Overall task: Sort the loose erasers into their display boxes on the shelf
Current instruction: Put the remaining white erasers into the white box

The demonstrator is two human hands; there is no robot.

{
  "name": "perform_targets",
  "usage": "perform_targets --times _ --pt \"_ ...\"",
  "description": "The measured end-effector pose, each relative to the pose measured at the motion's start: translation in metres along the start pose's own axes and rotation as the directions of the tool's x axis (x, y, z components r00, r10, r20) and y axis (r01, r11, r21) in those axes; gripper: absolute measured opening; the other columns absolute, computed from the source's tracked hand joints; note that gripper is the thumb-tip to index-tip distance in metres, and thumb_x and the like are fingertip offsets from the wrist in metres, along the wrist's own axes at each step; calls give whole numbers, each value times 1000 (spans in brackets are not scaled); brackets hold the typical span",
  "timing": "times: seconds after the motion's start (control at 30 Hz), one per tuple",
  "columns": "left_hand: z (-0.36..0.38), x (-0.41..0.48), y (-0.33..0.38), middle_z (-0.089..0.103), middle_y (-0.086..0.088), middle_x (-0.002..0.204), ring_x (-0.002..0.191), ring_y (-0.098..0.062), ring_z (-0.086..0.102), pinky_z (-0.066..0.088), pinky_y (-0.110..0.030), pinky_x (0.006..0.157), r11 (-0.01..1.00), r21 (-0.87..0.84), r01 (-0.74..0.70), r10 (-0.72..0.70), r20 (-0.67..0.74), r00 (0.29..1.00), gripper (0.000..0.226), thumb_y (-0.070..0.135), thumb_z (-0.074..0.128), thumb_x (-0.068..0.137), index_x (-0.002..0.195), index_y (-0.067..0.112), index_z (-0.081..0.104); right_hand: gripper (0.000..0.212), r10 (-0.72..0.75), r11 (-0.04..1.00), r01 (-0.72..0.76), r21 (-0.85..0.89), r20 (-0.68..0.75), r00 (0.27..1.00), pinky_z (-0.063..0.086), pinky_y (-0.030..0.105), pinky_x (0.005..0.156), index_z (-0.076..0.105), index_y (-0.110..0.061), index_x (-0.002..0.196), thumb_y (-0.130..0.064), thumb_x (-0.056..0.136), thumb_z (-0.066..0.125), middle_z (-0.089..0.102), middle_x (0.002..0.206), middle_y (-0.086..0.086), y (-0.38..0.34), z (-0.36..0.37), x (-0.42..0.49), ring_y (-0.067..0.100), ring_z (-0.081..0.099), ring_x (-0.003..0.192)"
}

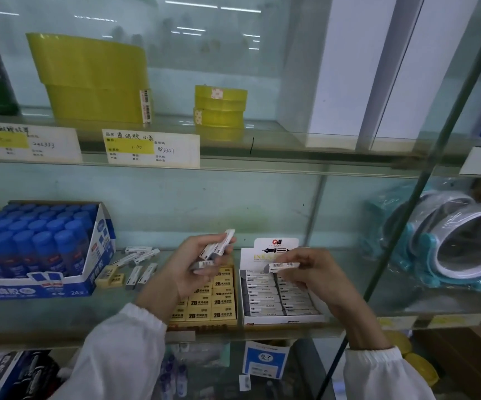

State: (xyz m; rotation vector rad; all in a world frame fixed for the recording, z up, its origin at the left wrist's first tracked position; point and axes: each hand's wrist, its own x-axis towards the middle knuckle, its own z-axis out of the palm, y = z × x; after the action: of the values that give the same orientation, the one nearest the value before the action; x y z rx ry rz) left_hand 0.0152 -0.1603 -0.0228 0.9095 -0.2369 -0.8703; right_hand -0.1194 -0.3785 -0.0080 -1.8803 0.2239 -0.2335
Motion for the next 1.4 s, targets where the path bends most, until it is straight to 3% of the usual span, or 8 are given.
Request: perform_targets --times 0.17,0.33,0.57,0.73,0.97,1.1,1.27,1.4 --pt "-2 -7 -16 58 -8 77 41 -5 37 21 -15 28 969 222 -104 111 -17 994 36 16 55 97 124 -6 59 19 37 994 -31 104 -48 998 56 32 69 77 -9 96 2 84 69 74 78 17 9 1 -7 26 63 69" --pt "12 -17 -23 55 -2 58 38 -6 39 25 -16 32 868 472 -151 199 -53 979 18 12 55 98 99 -2 66 16 11 993 7 116 -153 988 48 29 47 70 -1 95 6 80 73 66 60 10 11 2 -7 22 58 51" --pt "5 -17 -28 56 -7 61 46 -11 37 24 -24 42 775 608 -173 238 -27 971 12 10 72 88 98 9 78 7 3 1000 0 14 -249 968 49 27 53 71 -7 84 0 83 73 69 65 9 17 2 -11 17 59 52" --pt "4 -15 -30 55 -9 63 48 -11 39 27 -23 43 739 649 -182 255 -19 967 10 15 77 85 90 7 78 9 4 991 -42 -131 -280 960 47 22 51 70 -14 84 -6 87 69 67 67 0 16 0 -18 5 57 45" --pt "1 -13 -30 73 -18 81 73 -28 53 32 -35 60 741 651 -165 277 -73 958 8 21 77 86 91 15 79 17 -26 983 -23 -183 -260 965 45 18 53 67 -15 79 0 86 61 65 80 -7 18 1 -29 11 61 69" --pt "3 -14 -31 73 -12 74 65 -24 54 33 -35 58 706 683 -185 297 -50 954 6 19 74 89 88 17 79 24 -71 981 26 -194 -225 972 60 28 66 64 -17 77 4 86 57 73 101 -4 26 -1 -34 16 70 95" --pt "4 -15 -30 71 -9 71 46 -11 48 26 -24 45 723 669 -170 282 -62 957 6 17 72 90 90 14 78 27 -102 975 62 -215 -181 978 57 21 65 62 -13 76 10 85 51 72 107 -3 28 1 -33 15 64 110" --pt "4 -14 -30 76 -14 82 50 -13 52 31 -23 46 731 661 -172 281 -63 958 6 17 73 90 91 15 79 21 -144 889 65 -453 -142 979 47 7 61 61 -18 79 1 87 58 66 91 -12 22 7 -36 3 61 90"
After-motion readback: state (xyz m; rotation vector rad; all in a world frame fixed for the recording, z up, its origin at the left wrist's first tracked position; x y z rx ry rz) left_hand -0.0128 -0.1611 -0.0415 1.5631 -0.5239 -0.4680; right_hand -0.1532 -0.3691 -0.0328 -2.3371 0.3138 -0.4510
